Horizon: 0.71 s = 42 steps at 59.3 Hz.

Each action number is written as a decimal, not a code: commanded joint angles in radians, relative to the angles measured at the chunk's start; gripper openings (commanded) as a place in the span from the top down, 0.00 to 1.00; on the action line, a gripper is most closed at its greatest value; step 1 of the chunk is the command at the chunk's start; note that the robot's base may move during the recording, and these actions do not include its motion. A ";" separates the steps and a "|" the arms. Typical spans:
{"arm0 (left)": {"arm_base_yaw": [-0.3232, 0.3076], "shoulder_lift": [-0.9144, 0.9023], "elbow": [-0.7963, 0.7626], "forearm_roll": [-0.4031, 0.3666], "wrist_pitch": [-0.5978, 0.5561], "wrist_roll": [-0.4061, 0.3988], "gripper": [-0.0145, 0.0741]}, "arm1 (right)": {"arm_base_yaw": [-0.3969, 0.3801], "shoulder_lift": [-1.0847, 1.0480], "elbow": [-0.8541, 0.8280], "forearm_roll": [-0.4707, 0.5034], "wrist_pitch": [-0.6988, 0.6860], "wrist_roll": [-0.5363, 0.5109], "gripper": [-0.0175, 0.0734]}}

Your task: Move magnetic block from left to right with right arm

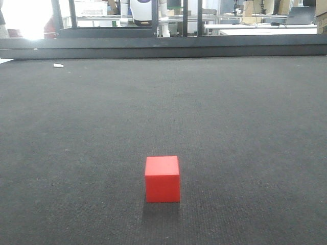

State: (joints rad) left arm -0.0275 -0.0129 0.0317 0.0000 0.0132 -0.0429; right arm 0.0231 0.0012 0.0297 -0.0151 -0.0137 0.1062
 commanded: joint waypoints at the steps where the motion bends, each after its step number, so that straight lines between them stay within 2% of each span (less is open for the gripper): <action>1: -0.005 -0.009 0.009 0.000 -0.088 -0.004 0.97 | -0.005 0.020 -0.005 -0.011 -0.089 -0.005 0.75; 42: -0.005 -0.009 0.009 0.000 -0.088 -0.004 0.97 | -0.005 0.020 -0.026 -0.006 -0.124 -0.003 0.75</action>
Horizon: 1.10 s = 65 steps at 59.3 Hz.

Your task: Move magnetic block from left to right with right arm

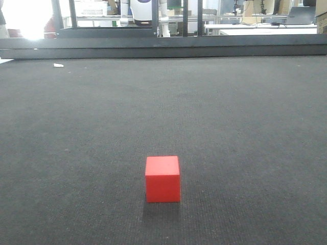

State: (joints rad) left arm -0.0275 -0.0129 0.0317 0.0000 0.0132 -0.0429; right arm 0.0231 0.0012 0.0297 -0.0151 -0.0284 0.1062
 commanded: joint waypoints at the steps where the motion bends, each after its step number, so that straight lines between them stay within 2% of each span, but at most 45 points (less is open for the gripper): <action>1: -0.005 -0.009 0.009 0.000 -0.088 -0.004 0.97 | -0.005 0.020 -0.033 -0.004 -0.104 -0.003 0.75; 7: -0.005 -0.009 0.009 0.000 -0.088 -0.004 0.97 | -0.005 0.020 -0.126 -0.003 -0.003 -0.003 0.75; 15: -0.005 -0.009 0.009 0.000 -0.088 -0.004 0.97 | -0.005 0.056 -0.309 -0.003 0.249 -0.004 0.75; 24: -0.005 -0.009 0.009 0.000 -0.088 -0.004 0.97 | -0.005 0.193 -0.462 -0.004 0.451 -0.007 0.75; 30: -0.005 -0.009 0.009 0.000 -0.088 -0.004 0.97 | -0.005 0.323 -0.519 -0.004 0.587 -0.051 0.75; 41: -0.005 -0.009 0.009 0.000 -0.088 -0.004 0.97 | -0.005 0.560 -0.574 0.015 0.671 -0.053 0.75; 48: -0.005 -0.009 0.009 0.000 -0.088 -0.004 0.97 | 0.000 0.693 -0.618 0.015 0.705 -0.003 0.75; 52: -0.005 -0.009 0.009 0.000 -0.088 -0.004 0.97 | 0.018 0.757 -0.650 0.015 0.732 0.067 0.74; 59: -0.005 -0.009 0.009 0.000 -0.088 -0.004 0.97 | 0.091 0.865 -0.715 0.009 0.793 0.202 0.74; 65: -0.005 -0.009 0.009 0.000 -0.088 -0.004 0.97 | 0.176 0.958 -0.767 -0.020 0.841 0.310 0.65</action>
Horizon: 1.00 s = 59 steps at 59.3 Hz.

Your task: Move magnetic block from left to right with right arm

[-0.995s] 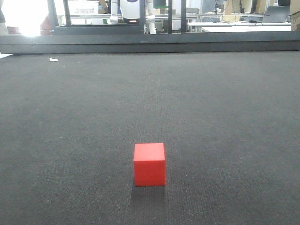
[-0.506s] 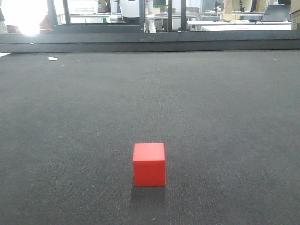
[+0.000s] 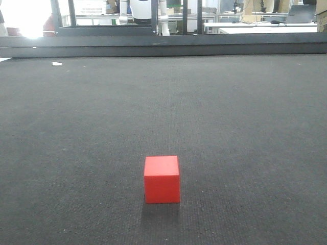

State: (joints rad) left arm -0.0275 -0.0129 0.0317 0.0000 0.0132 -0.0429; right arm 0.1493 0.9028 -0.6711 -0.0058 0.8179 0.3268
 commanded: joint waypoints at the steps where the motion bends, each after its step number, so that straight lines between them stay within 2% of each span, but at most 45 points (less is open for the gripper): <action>1: -0.005 -0.009 0.009 0.000 -0.088 -0.004 0.97 | 0.062 0.069 -0.078 -0.034 0.001 0.106 0.63; 4: -0.005 -0.009 0.009 0.000 -0.088 -0.004 0.97 | 0.103 0.114 -0.107 -0.044 0.024 0.162 0.53; 5: -0.005 -0.009 0.009 0.000 -0.088 -0.004 0.97 | 0.124 0.139 -0.120 -0.049 0.036 0.193 0.46; 12: -0.005 -0.009 0.009 0.000 -0.088 -0.004 0.97 | 0.204 0.235 -0.194 -0.076 0.096 0.302 0.15; 14: -0.005 -0.009 0.009 0.000 -0.088 -0.004 0.97 | 0.222 0.260 -0.216 -0.080 0.114 0.331 0.10; 28: -0.005 -0.009 0.009 0.000 -0.088 -0.004 0.97 | 0.387 0.438 -0.404 -0.082 0.209 0.466 0.11; 48: -0.005 -0.009 0.009 0.000 -0.088 -0.004 0.97 | 0.626 0.645 -0.596 -0.082 0.211 0.509 0.11; 59: -0.005 -0.009 0.009 0.000 -0.088 -0.004 0.97 | 0.697 0.735 -0.695 -0.071 0.246 0.509 0.11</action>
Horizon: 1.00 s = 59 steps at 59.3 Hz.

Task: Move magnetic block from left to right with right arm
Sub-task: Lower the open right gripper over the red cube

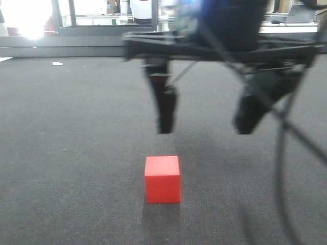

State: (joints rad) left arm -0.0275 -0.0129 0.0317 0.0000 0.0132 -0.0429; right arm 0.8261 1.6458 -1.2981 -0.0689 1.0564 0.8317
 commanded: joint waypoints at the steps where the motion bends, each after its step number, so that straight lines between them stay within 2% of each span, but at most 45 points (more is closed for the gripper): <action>1: -0.005 -0.009 0.009 0.000 -0.088 -0.004 0.97 | 0.023 0.002 -0.079 -0.007 0.011 0.004 0.11; 20: -0.005 -0.009 0.009 0.000 -0.088 -0.004 0.97 | 0.039 0.096 -0.112 0.040 0.019 0.004 0.11; 50: -0.005 -0.009 0.009 0.000 -0.088 -0.004 0.97 | 0.039 0.171 -0.111 0.047 -0.016 0.065 0.11; 59: -0.005 -0.009 0.009 0.000 -0.088 -0.004 0.97 | 0.039 0.171 -0.111 0.049 -0.017 0.067 0.14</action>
State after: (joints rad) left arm -0.0275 -0.0129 0.0317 0.0000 0.0132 -0.0429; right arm 0.8634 1.8677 -1.3765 -0.0185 1.0484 0.8944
